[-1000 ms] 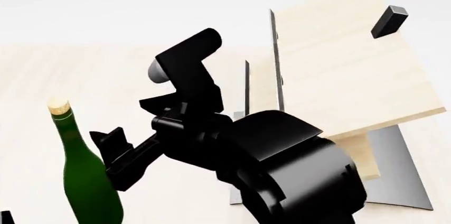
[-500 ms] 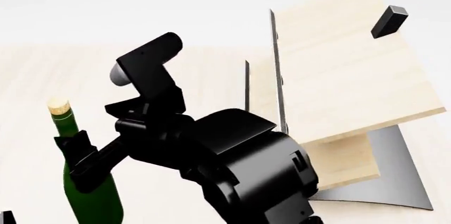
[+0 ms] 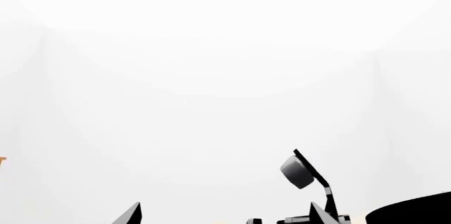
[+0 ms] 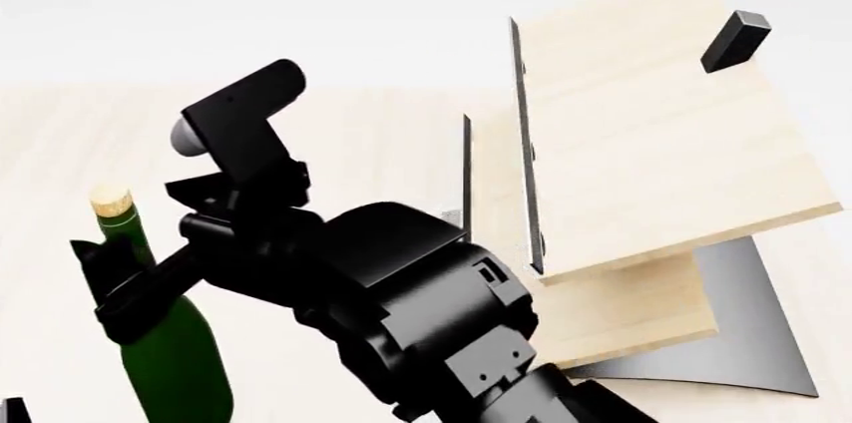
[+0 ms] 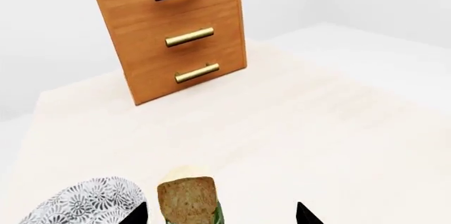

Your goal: Put the wine bottle on the wine rack.

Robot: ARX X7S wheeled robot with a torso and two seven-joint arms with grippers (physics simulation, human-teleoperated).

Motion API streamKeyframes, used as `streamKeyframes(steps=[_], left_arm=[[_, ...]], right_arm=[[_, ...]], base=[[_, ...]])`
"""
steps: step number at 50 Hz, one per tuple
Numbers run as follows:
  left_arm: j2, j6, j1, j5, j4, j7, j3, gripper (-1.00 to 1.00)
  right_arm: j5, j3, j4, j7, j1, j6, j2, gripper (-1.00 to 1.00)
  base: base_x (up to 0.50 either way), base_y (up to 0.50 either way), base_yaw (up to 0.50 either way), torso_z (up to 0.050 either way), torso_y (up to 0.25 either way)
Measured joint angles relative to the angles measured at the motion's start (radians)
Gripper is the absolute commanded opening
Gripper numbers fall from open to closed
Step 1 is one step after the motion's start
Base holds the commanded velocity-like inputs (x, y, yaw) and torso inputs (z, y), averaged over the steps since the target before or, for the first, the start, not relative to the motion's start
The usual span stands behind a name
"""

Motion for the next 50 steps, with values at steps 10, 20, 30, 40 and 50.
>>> streamKeyframes(steps=[10,20,30,40,50], left_arm=[[-0.004,-0.001,0.002,0.000,0.005,-0.004,0.001,1.00],[-0.007,0.002,0.002,0.003,0.003,-0.008,0.004,1.00],[-0.007,0.005,0.001,0.013,-0.001,-0.011,0.009,1.00],[-0.008,0.005,-0.001,0.017,-0.004,-0.015,0.014,1.00],[-0.010,0.005,-0.002,0.021,-0.005,-0.018,0.017,1.00]], right_arm=[[0.136,-0.145,0.054,0.033,0.036,-0.112,0.000,1.00],[0.264,-0.282,0.091,0.064,0.072,-0.211,0.002,-1.00],[0.333,-0.356,0.058,0.104,0.083,-0.247,0.023,-1.00],[0.373,-0.369,-0.019,0.154,0.106,-0.254,0.070,-1.00],[0.450,-0.321,-0.128,0.231,0.159,-0.221,0.159,-1.00]], base=[[0.00,0.00,0.00,0.000,0.000],[0.00,0.00,0.00,0.000,0.000],[0.00,0.00,0.00,0.000,0.000],[0.00,0.00,0.00,0.000,0.000],[0.00,0.00,0.00,0.000,0.001]])
